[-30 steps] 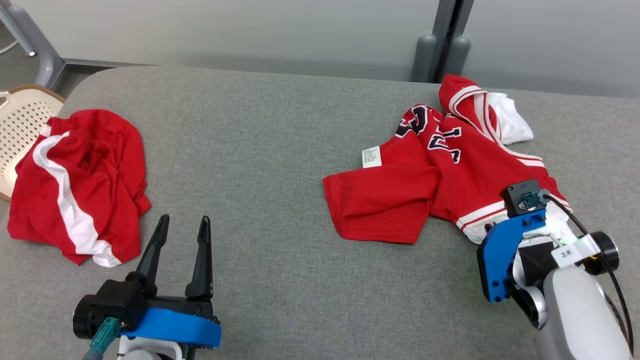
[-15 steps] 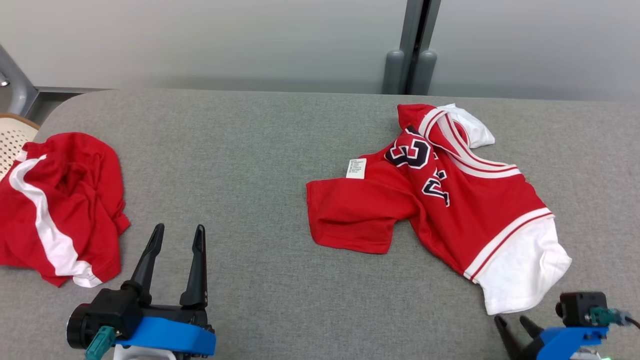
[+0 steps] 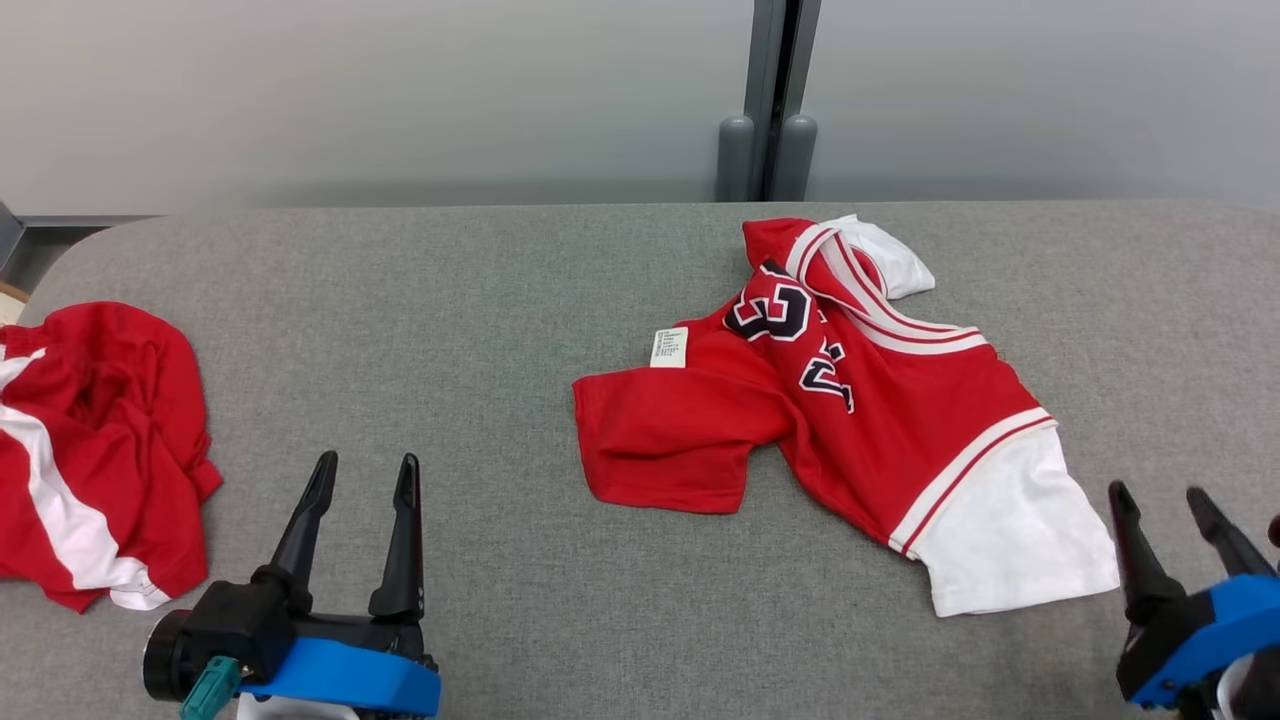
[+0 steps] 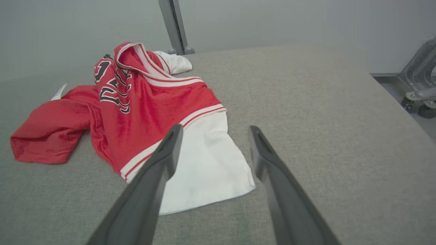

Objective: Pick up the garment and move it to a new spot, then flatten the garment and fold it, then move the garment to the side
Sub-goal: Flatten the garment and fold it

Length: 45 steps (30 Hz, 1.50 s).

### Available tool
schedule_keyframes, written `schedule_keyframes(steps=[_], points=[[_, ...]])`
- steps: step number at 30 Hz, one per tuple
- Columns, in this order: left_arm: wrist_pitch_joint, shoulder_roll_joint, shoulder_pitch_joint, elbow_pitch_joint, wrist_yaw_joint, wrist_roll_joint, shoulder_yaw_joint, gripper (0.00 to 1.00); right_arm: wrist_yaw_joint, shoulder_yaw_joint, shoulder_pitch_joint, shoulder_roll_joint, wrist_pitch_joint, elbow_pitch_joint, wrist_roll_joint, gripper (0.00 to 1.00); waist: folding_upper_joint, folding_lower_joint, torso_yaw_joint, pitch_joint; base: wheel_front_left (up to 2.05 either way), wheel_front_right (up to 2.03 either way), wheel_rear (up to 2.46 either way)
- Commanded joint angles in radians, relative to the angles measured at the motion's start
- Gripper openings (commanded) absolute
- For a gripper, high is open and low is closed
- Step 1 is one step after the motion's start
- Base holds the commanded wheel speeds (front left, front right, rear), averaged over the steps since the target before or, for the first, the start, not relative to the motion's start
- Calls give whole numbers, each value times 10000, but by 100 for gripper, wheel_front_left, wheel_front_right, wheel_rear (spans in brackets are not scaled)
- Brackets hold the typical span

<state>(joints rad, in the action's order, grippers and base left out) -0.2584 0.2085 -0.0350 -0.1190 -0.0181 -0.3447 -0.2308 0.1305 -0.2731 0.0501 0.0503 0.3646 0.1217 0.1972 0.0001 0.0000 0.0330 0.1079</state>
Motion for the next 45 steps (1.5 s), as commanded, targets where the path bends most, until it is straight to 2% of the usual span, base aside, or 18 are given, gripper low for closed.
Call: schedule_keyframes(steps=[1, 2, 3, 7, 11, 19, 25, 30, 38, 42, 45], points=[[-21, 21, 95, -29, 29, -34, -20, 100, 5, 202, -405, -1, -567, -34, -208, 100, -1, 0, -15, -109, 0, 0, 0], [-21, 21, 95, -29, 29, -34, -20, 100, 5, 202, -405, -1, -567, -34, -208, 100, -1, 0, -15, -109, 0, 0, 0], [-22, 33, 93, -64, 25, -19, -61, 100, 5, 497, -615, 4, -1371, -78, -564, 100, -1, 0, 28, -200, 0, 0, 0], [-29, 77, 163, -96, 66, 18, -94, 100, 5, 716, -641, 8, -2892, -427, -651, 100, -1, 0, 82, -355, 0, 0, 0], [-37, 108, 269, -98, 80, 27, -100, 100, 3, 985, -434, 9, -3578, -733, -721, 100, -1, 0, 83, -411, 0, 0, 0], [-4, 237, 415, -135, 145, -37, -21, 100, 3, 1275, -386, 11, -3678, -1325, -591, 100, -1, 0, -158, -315, 0, 0, 0], [558, 271, -511, -646, -259, 120, -514, 100, 5, 1582, -631, 10, -3715, -1482, -454, 100, -1, 0, -457, -23, 0, 0, 0], [1224, 248, -1855, -1806, -697, 88, -1001, 100, 5, 1870, -869, 10, -3706, -1544, -475, 100, -1, 0, -908, 380, 0, 0, 0], [2313, 124, -3889, -3934, -1038, -348, -1563, 100, 5, 2396, -1424, 10, -3914, -1685, -361, 100, -1, 0, -1753, 1102, 0, 0, 0], [2857, 162, -4742, -5161, -1065, -540, -1741, 100, 5, 2679, -1654, 9, -4013, -1796, -262, 100, -1, 0, -2196, 1402, 0, 0, 0], [3355, 187, -5096, -5910, -733, -565, -1637, 100, 5, 2791, -1765, 9, -4063, -1830, -211, 100, -1, 0, -2387, 1577, 0, 0, 0]])
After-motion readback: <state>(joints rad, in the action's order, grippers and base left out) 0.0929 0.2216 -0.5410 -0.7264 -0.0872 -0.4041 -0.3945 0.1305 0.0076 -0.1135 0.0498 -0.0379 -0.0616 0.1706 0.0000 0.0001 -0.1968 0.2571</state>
